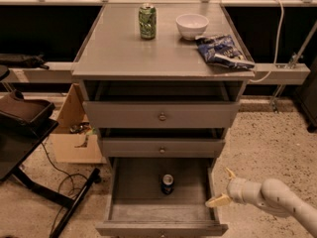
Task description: Place pepsi can into bottom drawer
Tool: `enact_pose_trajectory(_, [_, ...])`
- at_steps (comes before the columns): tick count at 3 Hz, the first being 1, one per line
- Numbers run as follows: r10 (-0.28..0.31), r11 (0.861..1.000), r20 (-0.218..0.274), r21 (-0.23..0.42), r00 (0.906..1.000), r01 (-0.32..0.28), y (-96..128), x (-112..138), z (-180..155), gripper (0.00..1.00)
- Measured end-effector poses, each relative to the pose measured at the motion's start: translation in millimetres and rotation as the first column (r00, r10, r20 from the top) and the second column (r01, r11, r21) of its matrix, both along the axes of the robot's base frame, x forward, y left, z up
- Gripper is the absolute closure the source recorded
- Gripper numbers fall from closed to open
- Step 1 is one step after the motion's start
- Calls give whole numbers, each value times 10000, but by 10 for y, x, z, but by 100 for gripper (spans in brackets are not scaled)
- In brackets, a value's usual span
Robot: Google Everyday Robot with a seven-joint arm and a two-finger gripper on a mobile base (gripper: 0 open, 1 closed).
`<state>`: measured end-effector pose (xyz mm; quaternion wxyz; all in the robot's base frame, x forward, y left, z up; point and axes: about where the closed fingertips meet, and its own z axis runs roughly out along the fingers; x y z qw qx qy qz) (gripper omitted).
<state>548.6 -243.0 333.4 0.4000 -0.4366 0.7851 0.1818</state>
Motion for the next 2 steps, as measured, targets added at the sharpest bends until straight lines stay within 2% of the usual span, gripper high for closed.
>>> enact_pose_trajectory(1, [-1174, 9896, -116, -850, 9930, 1160, -253, -152, 563, 0])
enact_pose_trajectory(2, [-2032, 9670, 226, -1520, 9789, 2043, -134, -115, 1127, 0])
